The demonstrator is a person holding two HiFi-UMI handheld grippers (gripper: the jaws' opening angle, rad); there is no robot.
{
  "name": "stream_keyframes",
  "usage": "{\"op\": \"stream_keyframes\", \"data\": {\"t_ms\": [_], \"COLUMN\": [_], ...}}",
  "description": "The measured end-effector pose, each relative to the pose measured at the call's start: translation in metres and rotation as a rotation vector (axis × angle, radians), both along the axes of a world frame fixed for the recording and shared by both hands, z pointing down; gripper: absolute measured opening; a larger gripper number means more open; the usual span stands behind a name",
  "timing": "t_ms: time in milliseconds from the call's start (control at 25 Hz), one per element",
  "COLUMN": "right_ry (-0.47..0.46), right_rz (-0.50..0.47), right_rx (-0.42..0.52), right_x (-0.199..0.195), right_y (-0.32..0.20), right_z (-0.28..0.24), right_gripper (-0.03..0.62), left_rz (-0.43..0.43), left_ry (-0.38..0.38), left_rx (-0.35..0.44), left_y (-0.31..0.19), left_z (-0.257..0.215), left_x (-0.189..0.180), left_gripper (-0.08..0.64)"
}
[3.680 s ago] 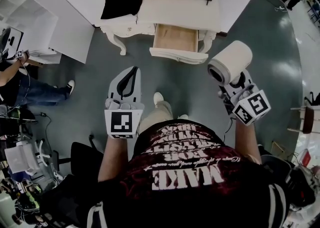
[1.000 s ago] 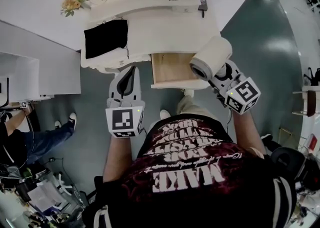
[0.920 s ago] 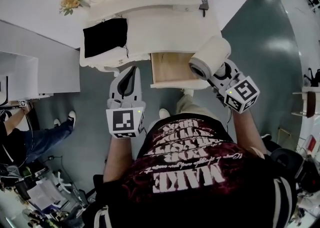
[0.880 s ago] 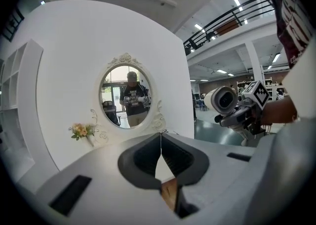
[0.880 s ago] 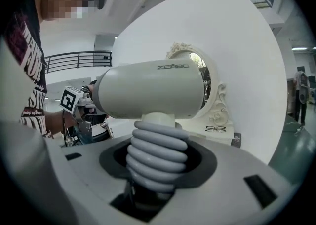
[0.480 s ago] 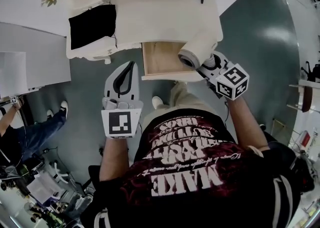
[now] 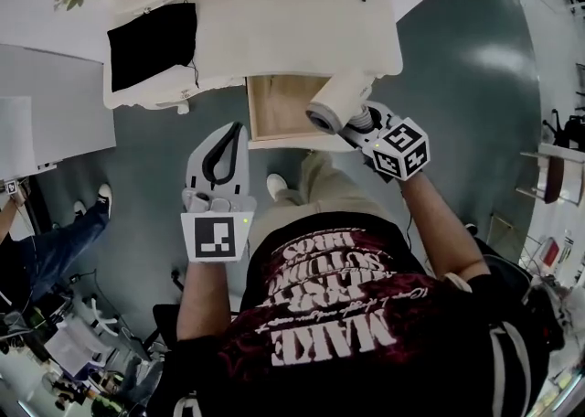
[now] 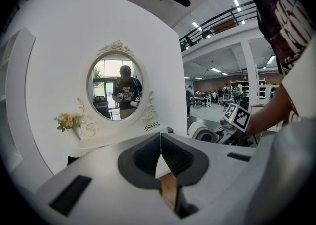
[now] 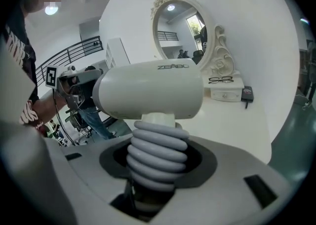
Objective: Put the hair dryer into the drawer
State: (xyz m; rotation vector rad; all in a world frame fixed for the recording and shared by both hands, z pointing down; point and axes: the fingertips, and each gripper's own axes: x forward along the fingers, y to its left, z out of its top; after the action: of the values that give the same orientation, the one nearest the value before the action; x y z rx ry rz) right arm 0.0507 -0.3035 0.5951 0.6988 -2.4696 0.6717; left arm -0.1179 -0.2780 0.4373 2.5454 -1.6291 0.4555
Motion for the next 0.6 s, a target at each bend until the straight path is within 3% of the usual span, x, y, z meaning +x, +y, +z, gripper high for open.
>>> {"op": "stream_keyframes", "data": {"t_ms": [120,360,600], "right_ry": [0.051,0.13,0.197], "right_rz": [-0.019,-0.044,-0.057], "right_rx": [-0.043,-0.123,-0.182], "right_x": [-0.002,-0.004,-0.004], "right_y": [0.0,0.0,0.002], "right_z": [0.032,0.095,0.144], "right_gripper": [0.199,0.199,0.198], "left_rz": [0.03,-0.029,-0.056], "left_ry": [-0.036,0.026,0.037], "left_rx": [0.008,-0.047,-0.097], "left_y": [0.002,0.003,0.007], "left_z": [0.007,0.012,0.031], "left_x": [0.007,-0.003,-0.016], "left_gripper": [0.008,0.008,0.008]}}
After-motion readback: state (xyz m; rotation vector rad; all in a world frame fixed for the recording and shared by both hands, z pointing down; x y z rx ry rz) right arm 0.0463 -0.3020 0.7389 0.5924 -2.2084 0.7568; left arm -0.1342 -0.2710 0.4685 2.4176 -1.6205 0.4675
